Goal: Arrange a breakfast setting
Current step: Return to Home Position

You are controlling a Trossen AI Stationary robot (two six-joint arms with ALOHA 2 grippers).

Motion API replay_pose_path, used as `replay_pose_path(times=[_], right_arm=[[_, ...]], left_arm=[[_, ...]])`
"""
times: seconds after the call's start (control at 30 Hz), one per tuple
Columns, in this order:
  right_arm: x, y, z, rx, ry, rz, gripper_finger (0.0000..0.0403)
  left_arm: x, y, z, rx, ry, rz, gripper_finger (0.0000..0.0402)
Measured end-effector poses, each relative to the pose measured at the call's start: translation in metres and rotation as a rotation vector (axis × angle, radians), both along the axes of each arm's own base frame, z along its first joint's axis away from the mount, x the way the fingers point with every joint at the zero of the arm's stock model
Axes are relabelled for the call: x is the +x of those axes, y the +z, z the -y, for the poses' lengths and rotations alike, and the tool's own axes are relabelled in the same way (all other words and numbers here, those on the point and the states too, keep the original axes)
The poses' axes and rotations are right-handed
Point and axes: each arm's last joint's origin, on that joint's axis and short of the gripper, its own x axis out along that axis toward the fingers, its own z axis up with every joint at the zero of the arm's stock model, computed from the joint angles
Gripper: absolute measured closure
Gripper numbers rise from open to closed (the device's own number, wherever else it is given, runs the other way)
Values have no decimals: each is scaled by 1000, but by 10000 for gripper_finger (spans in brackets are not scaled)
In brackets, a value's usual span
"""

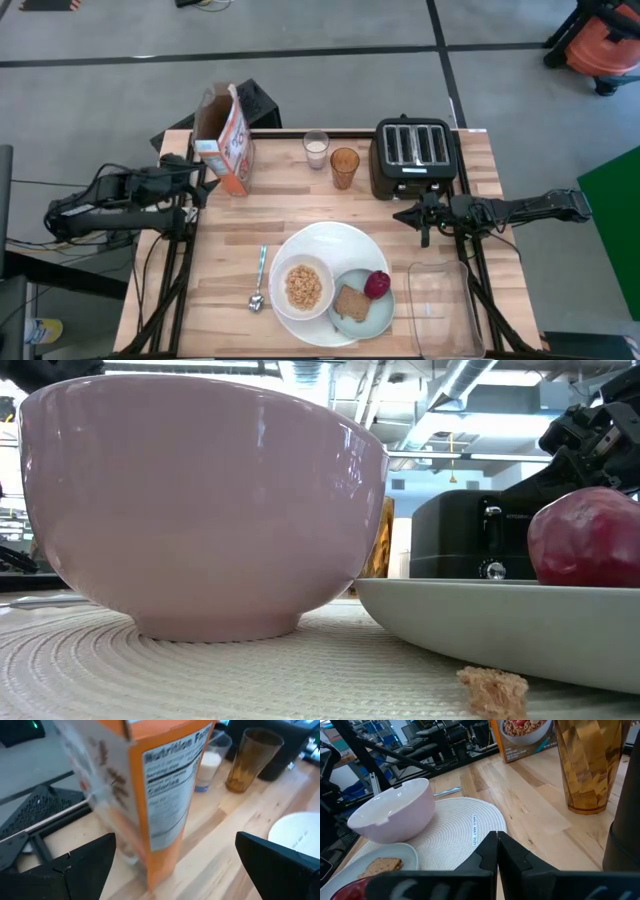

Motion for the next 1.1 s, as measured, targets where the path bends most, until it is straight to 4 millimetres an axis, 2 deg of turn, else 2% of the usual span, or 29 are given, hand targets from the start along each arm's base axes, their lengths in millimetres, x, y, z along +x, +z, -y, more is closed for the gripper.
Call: replay_pose_path(times=[0.23, 0.53, 0.63, 0.77, 0.97, 1.1], right_arm=[[0, 0, 0, 0, 0, 0, 372], [0, 0, 0, 0, 0, 0, 372], [0, 0, 0, 0, 0, 0, 372], [0, 0, 0, 0, 0, 0, 372], [0, 0, 0, 0, 0, 0, 372], [0, 0, 0, 0, 0, 0, 372]], left_arm=[[-21, 13, 5, -62, -48, -78, 6], [-26, 26, 15, -204, -374, -40, 6], [-24, 29, 16, -166, -417, -28, 6], [-26, 35, 15, -57, -450, 91, 6], [-40, 20, 18, 10, -472, 260, 6], [-39, 4, 18, 61, -475, 385, 6]])
